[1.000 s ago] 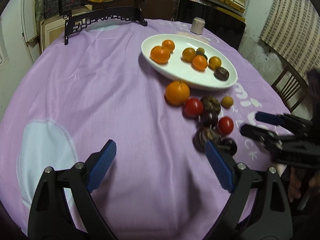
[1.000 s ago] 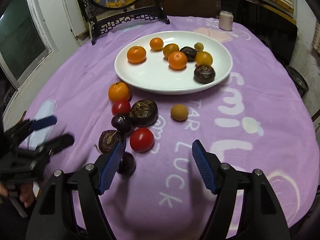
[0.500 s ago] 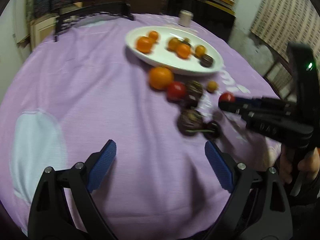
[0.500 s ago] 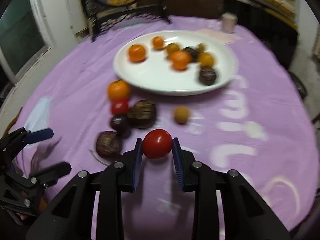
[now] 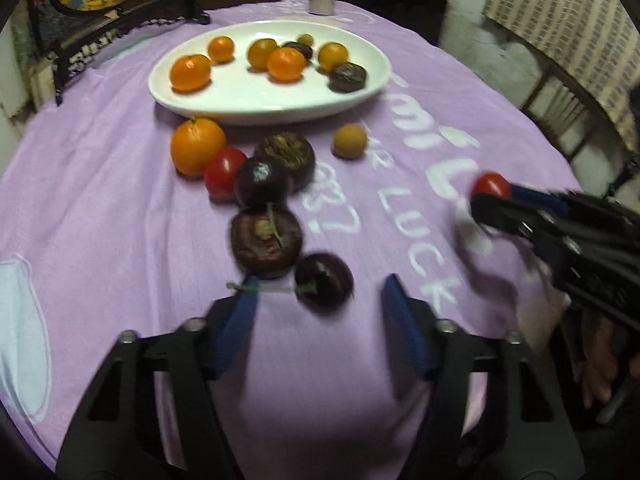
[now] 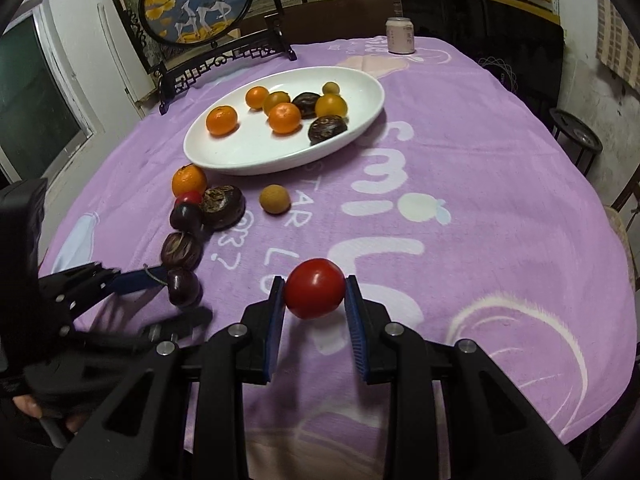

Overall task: Organize fruits
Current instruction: 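Grasp a red tomato with the right tool while the left tool grasps a dark purple plum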

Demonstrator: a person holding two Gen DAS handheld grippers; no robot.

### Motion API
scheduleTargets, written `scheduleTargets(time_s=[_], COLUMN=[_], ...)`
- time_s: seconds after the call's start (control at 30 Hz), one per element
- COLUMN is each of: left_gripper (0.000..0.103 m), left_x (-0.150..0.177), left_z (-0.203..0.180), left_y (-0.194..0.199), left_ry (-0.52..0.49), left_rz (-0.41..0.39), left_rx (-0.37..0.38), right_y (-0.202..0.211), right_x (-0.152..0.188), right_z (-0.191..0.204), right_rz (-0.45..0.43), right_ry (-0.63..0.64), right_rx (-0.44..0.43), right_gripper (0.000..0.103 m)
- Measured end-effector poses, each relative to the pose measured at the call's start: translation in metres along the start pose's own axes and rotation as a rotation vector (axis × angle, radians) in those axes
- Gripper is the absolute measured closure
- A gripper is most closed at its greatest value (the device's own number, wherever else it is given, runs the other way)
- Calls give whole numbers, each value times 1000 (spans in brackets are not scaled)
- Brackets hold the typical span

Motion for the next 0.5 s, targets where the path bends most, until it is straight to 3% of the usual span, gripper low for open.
scheduleTargets(time_s=[0.07, 0.1, 0.5], left_gripper=[73, 75, 75], left_x=[-2, -3, -8], left_z=[4, 5, 10], left_y=[-3, -2, 27], left_ry=[-8, -2, 41], left_rz=[-16, -15, -38], left_rx=[-56, -56, 26], right_y=[2, 4, 5], right_x=[-1, -1, -7], right_z=[-4, -5, 7], right_rz=[-8, -11, -17], right_ry=[-10, -14, 4], right_rx=[-6, -7, -32], right_gripper=[73, 73, 73])
Point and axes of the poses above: each gripper's, at about its wrist camera, not at the fingertips, and y roughly against the way its jaws point, z to its left, x to its underside, the point moved 6 cm from there along -y, roughly the way its jaws point, and after that the axes turned 13 degrees about -z, right-handed, at the moved point
